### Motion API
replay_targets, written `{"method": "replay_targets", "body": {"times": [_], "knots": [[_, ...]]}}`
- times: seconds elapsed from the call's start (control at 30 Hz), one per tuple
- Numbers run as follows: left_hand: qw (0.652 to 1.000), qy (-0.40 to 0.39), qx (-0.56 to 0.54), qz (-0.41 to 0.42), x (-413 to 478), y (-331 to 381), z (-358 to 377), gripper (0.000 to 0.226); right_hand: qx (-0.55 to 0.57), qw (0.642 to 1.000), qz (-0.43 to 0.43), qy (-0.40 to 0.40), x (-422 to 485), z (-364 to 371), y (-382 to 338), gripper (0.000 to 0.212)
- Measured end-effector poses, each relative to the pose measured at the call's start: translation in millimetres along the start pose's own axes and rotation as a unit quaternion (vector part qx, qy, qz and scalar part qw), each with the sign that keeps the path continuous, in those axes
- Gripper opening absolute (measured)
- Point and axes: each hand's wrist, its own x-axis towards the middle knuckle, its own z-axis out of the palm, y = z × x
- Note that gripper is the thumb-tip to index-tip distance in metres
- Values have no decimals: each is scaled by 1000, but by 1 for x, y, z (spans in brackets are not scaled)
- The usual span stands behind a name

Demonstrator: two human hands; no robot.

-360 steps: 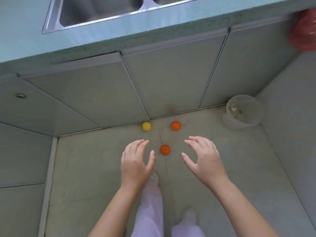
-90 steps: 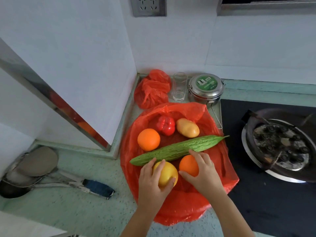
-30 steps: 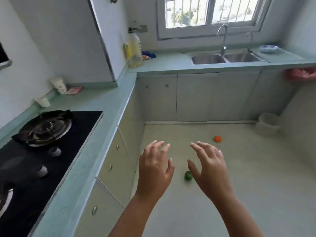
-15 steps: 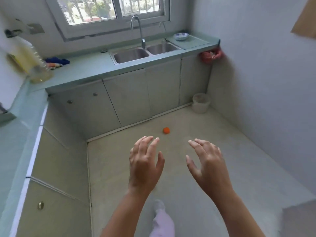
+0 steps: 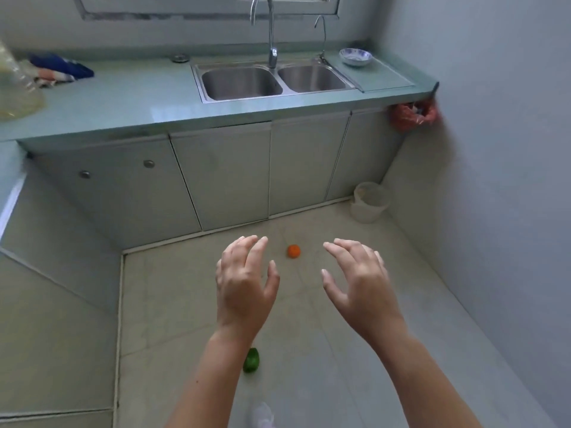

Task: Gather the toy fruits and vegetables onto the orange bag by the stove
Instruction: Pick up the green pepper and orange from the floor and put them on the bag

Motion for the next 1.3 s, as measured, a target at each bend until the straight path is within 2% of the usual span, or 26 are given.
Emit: {"method": "replay_targets", "body": {"times": [0.33, 0.47, 0.57, 0.73, 0.93, 1.13, 1.3], "knots": [[998, -17, 32, -46, 66, -36, 56, 41, 28, 999, -21, -39, 93, 55, 29, 44], [994, -2, 70, -84, 84, -48, 81, 40, 53, 993, -73, -77, 135, 85, 43, 44], [984, 11, 108, -143, 89, -63, 105, 40, 69, 982, -127, -122, 171, 117, 55, 44], [941, 59, 176, -282, 87, -75, 148, 39, 118, 939, -237, -219, 234, 167, 85, 44], [878, 141, 213, -404, 74, -90, 214, 38, 148, 877, -360, -280, 276, 236, 113, 34], [822, 157, 208, -506, 4, -143, 286, 43, 158, 848, -386, -327, 242, 337, 147, 38], [769, 125, 209, -591, -86, -200, 363, 47, 146, 807, -414, -396, 170, 445, 180, 39]]}}
